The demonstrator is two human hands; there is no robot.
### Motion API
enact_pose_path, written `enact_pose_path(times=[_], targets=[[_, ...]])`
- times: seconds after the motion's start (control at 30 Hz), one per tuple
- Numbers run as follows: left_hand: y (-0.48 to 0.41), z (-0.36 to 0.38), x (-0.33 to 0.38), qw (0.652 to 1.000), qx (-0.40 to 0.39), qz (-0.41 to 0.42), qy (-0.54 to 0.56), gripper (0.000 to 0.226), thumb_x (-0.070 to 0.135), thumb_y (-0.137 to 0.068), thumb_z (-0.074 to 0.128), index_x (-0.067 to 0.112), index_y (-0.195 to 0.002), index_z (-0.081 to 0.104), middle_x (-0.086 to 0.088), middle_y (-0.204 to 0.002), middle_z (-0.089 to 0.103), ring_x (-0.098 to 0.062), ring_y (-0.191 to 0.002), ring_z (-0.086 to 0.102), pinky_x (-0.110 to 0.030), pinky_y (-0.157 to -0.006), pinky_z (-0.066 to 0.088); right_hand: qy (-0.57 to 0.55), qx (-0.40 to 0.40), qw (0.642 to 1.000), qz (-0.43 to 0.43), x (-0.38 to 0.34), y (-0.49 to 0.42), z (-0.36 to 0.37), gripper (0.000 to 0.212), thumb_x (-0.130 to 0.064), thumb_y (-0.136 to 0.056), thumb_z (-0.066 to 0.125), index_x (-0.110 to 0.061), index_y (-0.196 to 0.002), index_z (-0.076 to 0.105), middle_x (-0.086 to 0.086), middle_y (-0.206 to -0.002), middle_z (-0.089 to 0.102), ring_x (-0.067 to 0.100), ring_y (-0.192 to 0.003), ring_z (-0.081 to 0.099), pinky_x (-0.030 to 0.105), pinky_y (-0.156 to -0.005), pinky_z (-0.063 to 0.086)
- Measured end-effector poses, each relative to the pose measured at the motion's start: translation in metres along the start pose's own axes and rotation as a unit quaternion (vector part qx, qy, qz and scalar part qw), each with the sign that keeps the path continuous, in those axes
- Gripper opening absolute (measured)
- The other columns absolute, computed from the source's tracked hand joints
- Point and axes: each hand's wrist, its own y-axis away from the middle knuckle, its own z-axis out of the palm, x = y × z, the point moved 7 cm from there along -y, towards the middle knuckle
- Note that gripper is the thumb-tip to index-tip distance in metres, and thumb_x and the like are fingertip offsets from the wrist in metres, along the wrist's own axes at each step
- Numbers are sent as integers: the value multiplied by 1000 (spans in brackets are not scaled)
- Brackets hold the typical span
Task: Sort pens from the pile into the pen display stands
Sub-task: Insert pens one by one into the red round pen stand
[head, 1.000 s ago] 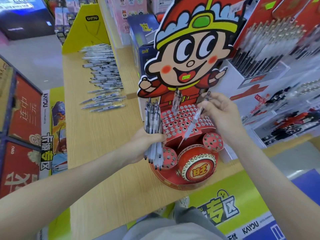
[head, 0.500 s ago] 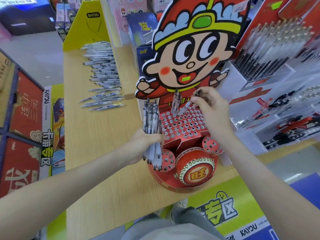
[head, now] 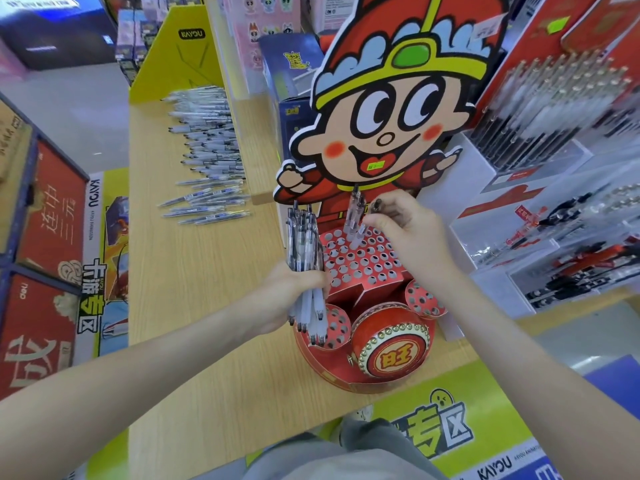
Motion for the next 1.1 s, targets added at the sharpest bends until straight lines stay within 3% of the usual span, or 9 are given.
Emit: enact_pose_path(times=[0.2,0.3,0.43,0.67,0.73,0.8,0.87,1.0,1.1], targets=[[3,-1,0,1000,-15,11,-1,13,8,-67,64,7,-75,54,-5,-63,56,-15,-58,54,-25,-56,48,23,-11,1000,2,6,0,9,10,-21,-86,66,-24,-95,62,-13,-87,65,2,-87,61,23,-84,50],[6,-3,-2,1000,-21,13,-3,11,6,-70,66,9,-74,55,-5,-64,56,-15,-59,53,-25,-57,48,-14,42,999,-13,-4,4,-2,11,-18,-88,64,-20,-99,62,-12,-88,64,4,-88,61,21,-82,50],[8,-8,-6,1000,-6,4,0,17,8,-69,68,7,-79,54,-3,-64,56,-15,-60,54,-24,-56,48,-101,97,989,-46,-24,15,-25,11,-11,-88,62,-20,-92,59,-8,-80,62,11,-79,60,31,-77,52],[14,-20,-13,1000,-15,3,-7,27,8,-70,70,0,-93,59,-15,-83,62,-27,-78,60,-43,-77,52,-73,-57,996,2,-11,57,13,14,-7,-84,68,-20,-88,63,-6,-84,66,11,-83,64,31,-82,52],[20,-25,-10,999,-31,18,0,12,2,-75,68,4,-82,59,-3,-73,66,-16,-68,64,-28,-66,53,-61,-99,993,7,-6,68,31,12,-8,-84,68,-19,-87,63,-11,-86,66,6,-83,64,22,-83,49],[26,-32,-7,999,-37,31,13,12,3,-72,65,10,-76,57,5,-64,63,-10,-59,62,-21,-58,49,-44,-136,990,4,-5,76,49,10,-8,-85,66,-17,-86,62,-16,-84,66,0,-82,63,10,-79,45],[31,-41,-8,999,-28,35,12,11,5,-69,64,10,-74,55,3,-65,60,-11,-58,59,-22,-58,48,-29,-154,988,4,-4,80,59,7,-10,-87,65,-16,-88,61,-22,-82,67,-4,-80,62,5,-76,42],[35,-55,-16,999,-9,23,20,18,7,-68,66,9,-78,51,-3,-69,54,-16,-61,54,-27,-60,48,-1,-136,991,12,3,75,60,6,-17,-88,64,-20,-92,63,-18,-87,67,-3,-89,62,13,-83,45],[36,-56,-21,1000,-9,19,19,18,8,-68,66,9,-78,51,-5,-70,53,-17,-63,53,-30,-63,47,11,-150,989,10,5,74,62,11,-16,-87,66,-26,-89,61,-19,-85,68,-4,-88,62,10,-82,43]])
